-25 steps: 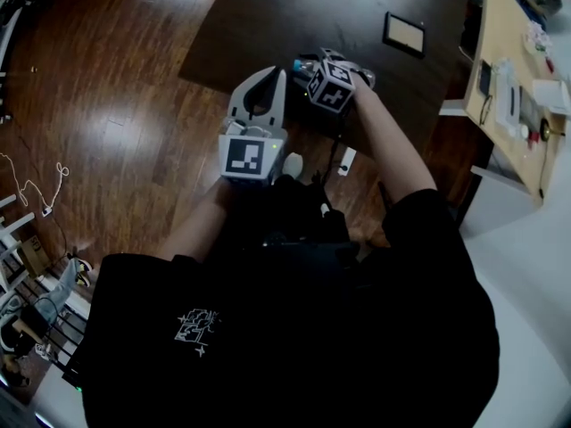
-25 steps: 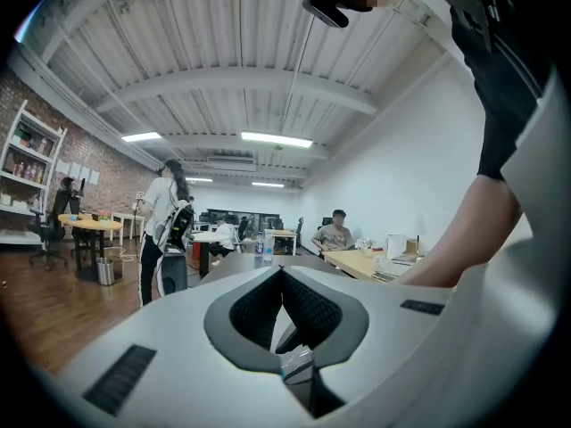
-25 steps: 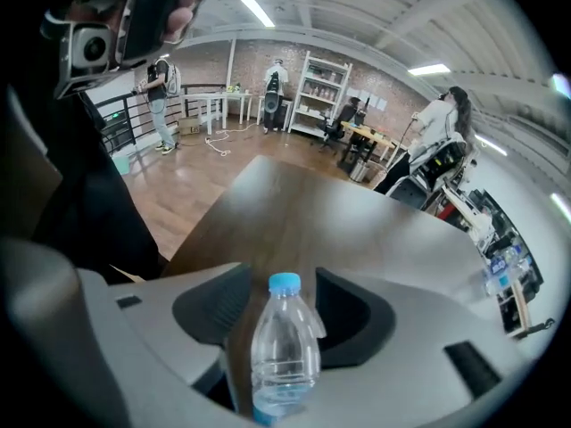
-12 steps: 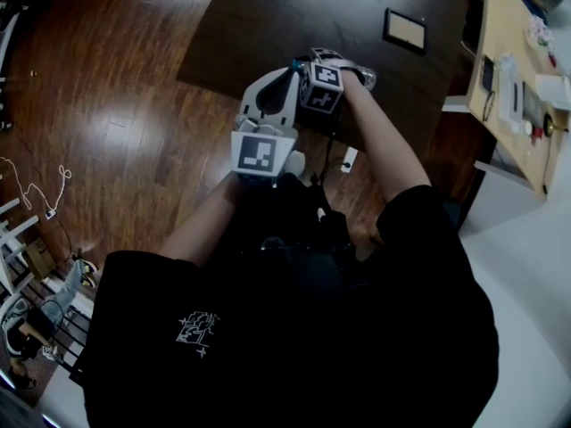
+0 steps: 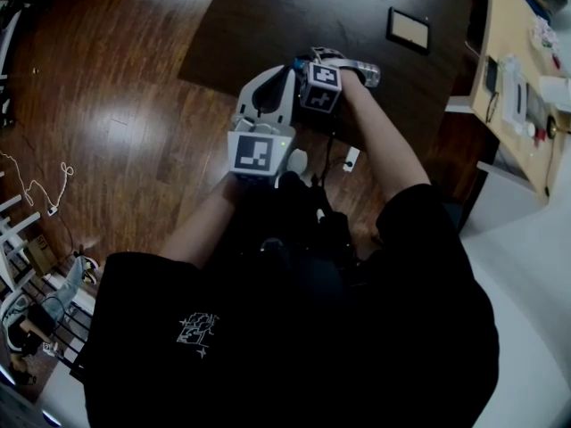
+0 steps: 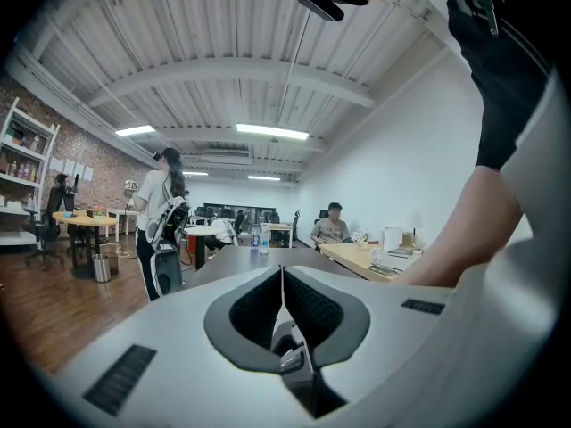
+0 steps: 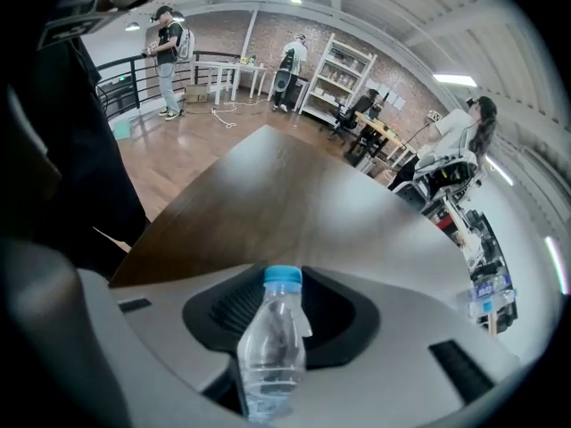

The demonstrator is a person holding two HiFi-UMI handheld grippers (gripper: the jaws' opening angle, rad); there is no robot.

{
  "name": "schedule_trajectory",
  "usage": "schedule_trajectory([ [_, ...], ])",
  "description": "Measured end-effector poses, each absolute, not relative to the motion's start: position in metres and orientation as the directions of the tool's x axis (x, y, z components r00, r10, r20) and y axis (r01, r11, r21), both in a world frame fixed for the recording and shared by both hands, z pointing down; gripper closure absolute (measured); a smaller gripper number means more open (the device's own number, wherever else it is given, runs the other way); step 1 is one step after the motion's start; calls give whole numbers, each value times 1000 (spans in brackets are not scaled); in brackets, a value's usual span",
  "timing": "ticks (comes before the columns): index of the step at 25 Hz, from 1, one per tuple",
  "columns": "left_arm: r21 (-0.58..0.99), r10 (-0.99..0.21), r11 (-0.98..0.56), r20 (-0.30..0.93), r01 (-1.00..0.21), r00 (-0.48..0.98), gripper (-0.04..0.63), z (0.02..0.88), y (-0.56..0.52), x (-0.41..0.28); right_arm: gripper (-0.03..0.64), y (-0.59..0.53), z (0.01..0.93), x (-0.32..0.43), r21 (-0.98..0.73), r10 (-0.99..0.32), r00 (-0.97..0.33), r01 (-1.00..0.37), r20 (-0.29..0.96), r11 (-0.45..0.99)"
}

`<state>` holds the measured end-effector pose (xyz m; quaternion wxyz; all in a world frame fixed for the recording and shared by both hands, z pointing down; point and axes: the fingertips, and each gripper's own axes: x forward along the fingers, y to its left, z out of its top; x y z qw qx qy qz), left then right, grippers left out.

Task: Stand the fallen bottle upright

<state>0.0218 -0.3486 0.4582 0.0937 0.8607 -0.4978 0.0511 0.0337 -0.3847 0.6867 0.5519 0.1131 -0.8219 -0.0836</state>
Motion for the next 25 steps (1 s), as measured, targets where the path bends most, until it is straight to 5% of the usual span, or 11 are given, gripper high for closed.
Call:
schedule_trajectory([
  [14, 113, -841, -500, 170, -858, 513, 589, 453, -353, 30, 476, -395, 642, 56, 336, -409, -471, -233, 782, 912],
  [25, 106, -821, -536, 168, -838, 546, 589, 446, -348, 46, 476, -402, 539, 112, 344, -684, -536, -602, 495, 721],
])
